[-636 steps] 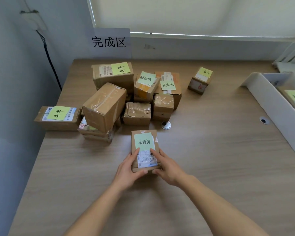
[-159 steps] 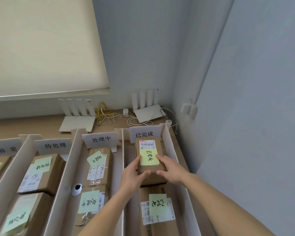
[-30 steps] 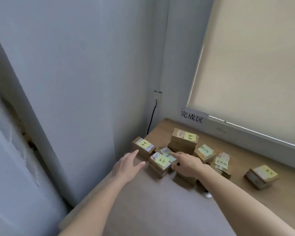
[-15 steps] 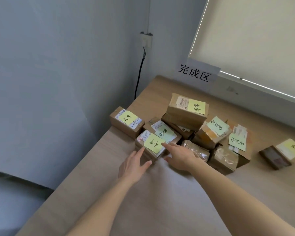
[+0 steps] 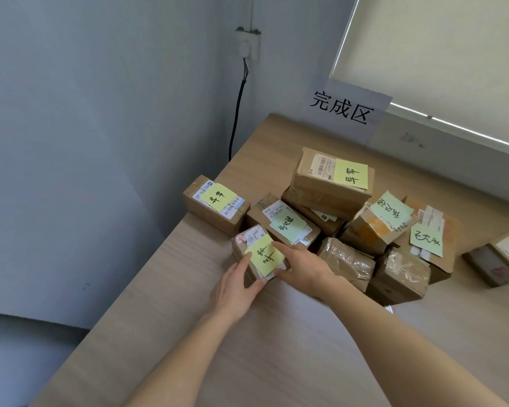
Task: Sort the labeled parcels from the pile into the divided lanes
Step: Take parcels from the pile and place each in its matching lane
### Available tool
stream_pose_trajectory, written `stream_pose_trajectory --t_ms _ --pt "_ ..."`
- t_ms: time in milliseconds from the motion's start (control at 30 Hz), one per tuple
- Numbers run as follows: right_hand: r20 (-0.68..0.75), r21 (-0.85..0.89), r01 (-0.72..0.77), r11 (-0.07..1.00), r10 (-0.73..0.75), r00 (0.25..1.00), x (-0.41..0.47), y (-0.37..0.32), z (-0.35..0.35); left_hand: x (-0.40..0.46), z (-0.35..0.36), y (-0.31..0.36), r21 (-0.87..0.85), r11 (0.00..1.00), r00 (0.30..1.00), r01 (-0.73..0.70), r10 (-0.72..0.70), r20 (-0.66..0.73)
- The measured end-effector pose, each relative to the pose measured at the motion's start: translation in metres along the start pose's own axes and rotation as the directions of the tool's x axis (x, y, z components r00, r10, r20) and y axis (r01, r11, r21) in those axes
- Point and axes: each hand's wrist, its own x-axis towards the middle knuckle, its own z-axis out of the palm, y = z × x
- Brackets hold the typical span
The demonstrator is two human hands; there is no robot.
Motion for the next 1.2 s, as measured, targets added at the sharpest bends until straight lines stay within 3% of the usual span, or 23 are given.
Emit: stream_pose_trajectory --t_ms 167,333,600,867,1033,1200 --pt "0.097 0.094 0.051 0.994 -0.060 0.994 -0.003 -0.001 0.014 -0.001 0.000 -0.011 -0.094 0.995 1.000 -0.021 0.020 -0.012" --pt "0.084 0.187 0.097 0.978 -0.114 0.990 -0.003 -0.003 0.028 0.000 0.006 -0.019 -0.193 0.981 0.999 -0.029 0.023 -0.035" --pt "-0.002 0.229 0.094 0.969 -0.096 0.995 -0.031 -0.005 0.037 -0.020 0.011 -0.019 -0.257 0.965 0.999 -0.050 0.047 -0.017" --pt "-0.177 0.198 0.064 0.978 -0.029 0.984 -0.137 -0.039 0.001 -0.096 -0.028 0.021 -0.207 0.957 0.979 -0.205 0.200 -0.045" --pt "-0.337 0.194 0.010 0.981 0.057 0.940 -0.262 -0.060 -0.029 -0.187 -0.058 0.077 -0.170 0.903 0.918 -0.395 0.394 -0.042" --pt "-0.483 0.199 -0.079 0.977 0.168 0.859 -0.419 -0.059 -0.057 -0.298 -0.075 0.157 -0.097 0.760 0.764 -0.643 0.645 -0.018"
